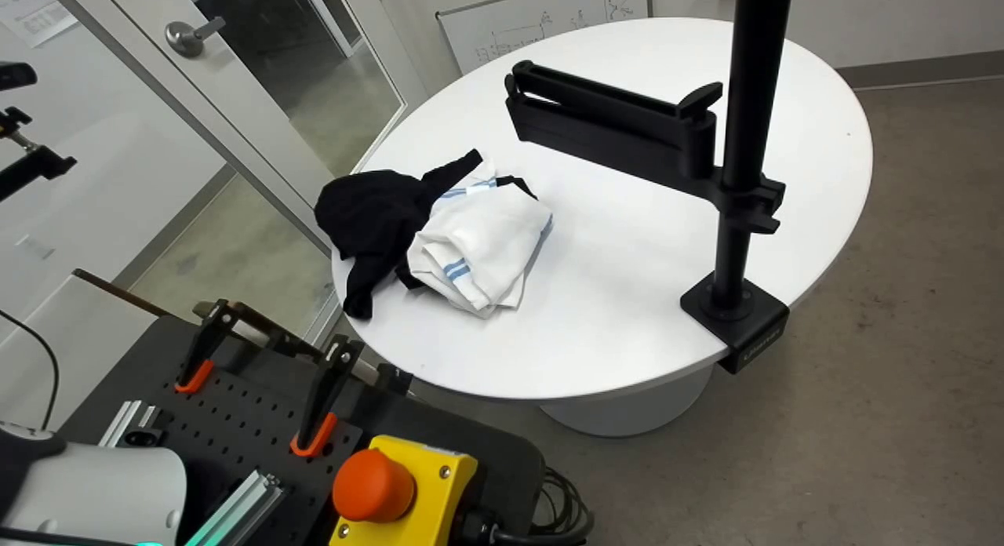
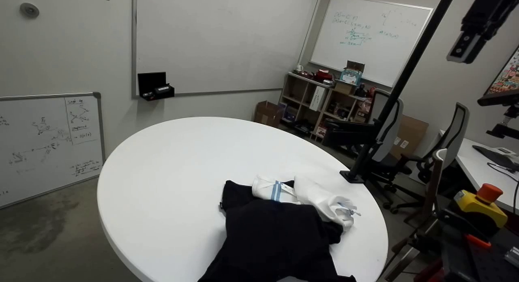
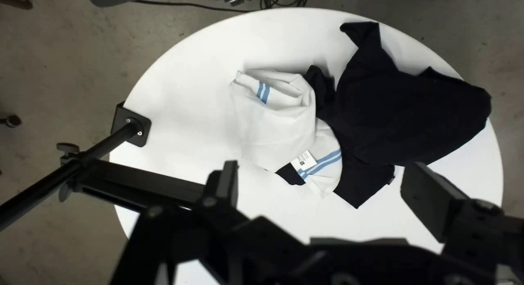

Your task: Hang the white cloth on the black stand

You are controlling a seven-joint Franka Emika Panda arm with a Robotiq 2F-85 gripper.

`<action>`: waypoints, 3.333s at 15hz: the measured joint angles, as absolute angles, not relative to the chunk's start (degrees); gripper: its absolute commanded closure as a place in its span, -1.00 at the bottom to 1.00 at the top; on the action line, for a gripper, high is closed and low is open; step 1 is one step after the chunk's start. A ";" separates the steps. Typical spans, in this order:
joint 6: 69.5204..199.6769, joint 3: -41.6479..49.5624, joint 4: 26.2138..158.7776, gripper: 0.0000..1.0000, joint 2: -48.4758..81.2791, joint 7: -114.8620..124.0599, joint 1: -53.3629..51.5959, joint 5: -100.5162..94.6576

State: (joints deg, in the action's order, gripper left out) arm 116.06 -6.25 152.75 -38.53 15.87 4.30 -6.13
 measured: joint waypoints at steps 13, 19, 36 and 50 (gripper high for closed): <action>136.89 -4.87 153.28 -1.00 -19.47 30.65 9.82 -8.64; 155.90 -5.62 155.15 -1.00 -8.96 47.91 13.43 -16.78; 164.20 -4.73 148.90 -1.00 13.61 110.39 14.42 -65.63; 164.03 -1.58 134.68 -0.80 36.52 125.10 9.82 -78.03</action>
State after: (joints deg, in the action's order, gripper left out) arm 164.03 -1.58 134.68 36.52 125.10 9.82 -78.03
